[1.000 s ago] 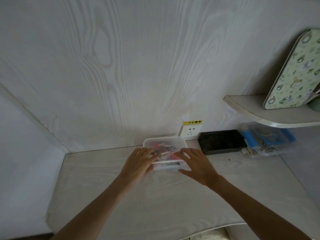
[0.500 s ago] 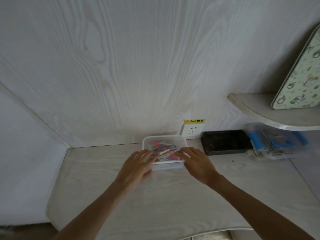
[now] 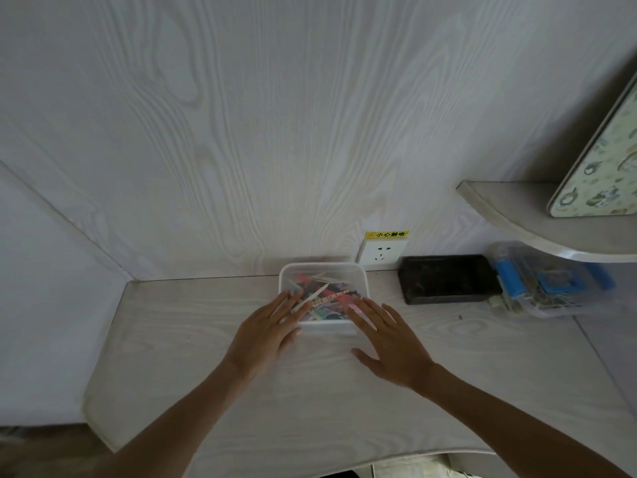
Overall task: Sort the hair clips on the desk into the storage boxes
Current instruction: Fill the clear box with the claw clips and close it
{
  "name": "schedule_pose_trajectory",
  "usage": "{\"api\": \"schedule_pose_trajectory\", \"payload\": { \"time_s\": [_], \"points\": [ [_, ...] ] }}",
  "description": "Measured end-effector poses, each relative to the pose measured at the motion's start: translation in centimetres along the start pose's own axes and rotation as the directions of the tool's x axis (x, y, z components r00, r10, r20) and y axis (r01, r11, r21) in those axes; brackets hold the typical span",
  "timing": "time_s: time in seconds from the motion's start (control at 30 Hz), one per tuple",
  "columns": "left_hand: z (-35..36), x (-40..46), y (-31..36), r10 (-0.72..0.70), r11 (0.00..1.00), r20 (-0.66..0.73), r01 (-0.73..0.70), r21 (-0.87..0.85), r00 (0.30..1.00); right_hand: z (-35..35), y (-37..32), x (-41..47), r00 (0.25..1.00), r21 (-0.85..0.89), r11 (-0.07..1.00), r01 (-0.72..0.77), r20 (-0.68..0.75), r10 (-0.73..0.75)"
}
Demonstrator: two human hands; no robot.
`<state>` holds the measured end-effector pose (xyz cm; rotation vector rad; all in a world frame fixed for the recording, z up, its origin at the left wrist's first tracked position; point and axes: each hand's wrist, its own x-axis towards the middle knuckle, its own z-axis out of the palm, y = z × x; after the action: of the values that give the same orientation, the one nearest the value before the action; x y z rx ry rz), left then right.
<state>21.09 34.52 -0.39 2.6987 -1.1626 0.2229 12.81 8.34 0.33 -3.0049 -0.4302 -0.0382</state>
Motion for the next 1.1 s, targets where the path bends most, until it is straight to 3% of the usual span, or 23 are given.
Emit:
{"api": "schedule_pose_trajectory", "payload": {
  "time_s": [0.17,0.4,0.6,0.73,1.1],
  "points": [
    [-1.4,1.4,0.7,0.051,0.997,-0.065,-0.047,0.060,0.997,-1.9,0.2,2.4,0.996,-0.013,0.998,0.061,-0.068,-0.062],
    [-2.9,4.0,-0.5,0.157,0.952,0.107,-0.179,0.249,0.982,-2.5,0.3,4.3,0.991,0.014,0.991,0.132,-0.029,-0.132],
    [-3.0,4.9,-0.6,0.209,0.956,0.208,-0.245,0.160,0.955,-2.5,0.6,5.0,0.985,-0.107,0.980,0.167,-0.021,-0.170],
    [-3.0,5.3,-0.5,0.227,0.961,0.282,-0.261,0.089,0.932,-1.5,0.7,4.9,0.988,-0.092,0.985,0.147,-0.035,-0.151],
    [-2.8,5.8,0.5,0.157,0.971,0.269,-0.198,0.132,0.950,-0.7,1.4,5.7,0.974,-0.142,0.971,0.193,-0.089,-0.207]
  ]
}}
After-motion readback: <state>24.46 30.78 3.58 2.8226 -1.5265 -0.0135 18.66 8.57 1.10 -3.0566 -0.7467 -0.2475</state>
